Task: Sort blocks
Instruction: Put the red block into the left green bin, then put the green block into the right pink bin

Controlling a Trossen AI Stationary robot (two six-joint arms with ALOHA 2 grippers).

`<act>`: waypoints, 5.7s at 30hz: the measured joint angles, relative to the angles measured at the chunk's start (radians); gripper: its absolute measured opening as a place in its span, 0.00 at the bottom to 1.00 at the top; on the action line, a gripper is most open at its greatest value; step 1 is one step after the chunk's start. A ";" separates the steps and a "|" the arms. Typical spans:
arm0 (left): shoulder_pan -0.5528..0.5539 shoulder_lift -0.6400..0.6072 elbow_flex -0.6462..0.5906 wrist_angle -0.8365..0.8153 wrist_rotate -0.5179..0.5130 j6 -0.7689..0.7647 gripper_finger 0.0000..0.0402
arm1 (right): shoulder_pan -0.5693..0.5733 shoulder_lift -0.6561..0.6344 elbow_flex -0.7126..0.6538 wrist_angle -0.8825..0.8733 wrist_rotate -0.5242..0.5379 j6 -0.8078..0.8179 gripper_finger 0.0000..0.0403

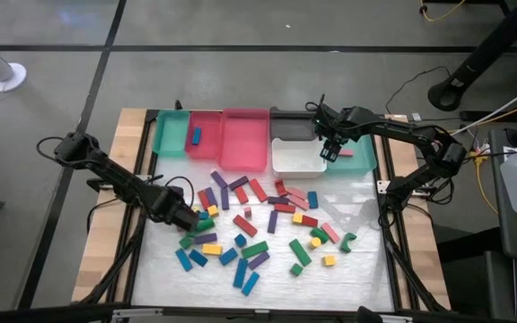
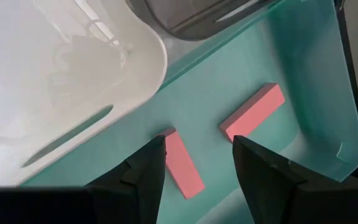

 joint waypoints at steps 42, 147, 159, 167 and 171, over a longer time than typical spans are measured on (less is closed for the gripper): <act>-0.004 0.146 -0.066 0.125 -0.132 -0.181 0.31 | 0.000 0.000 0.000 0.000 0.000 0.008 0.47; 1.080 -0.306 -0.072 0.268 -0.738 1.096 0.52 | 1.175 0.076 0.113 0.128 -0.125 0.332 0.47; 1.040 -0.306 -0.072 0.266 -0.725 1.121 0.52 | 1.185 0.256 0.113 0.374 -0.281 0.154 0.47; 1.023 -0.306 -0.072 0.265 -0.725 1.121 0.52 | 1.185 0.288 0.113 0.450 -0.363 0.150 0.47; 1.023 -0.306 -0.072 0.261 -0.724 1.121 0.52 | 1.185 0.307 0.113 0.474 -0.373 0.148 0.47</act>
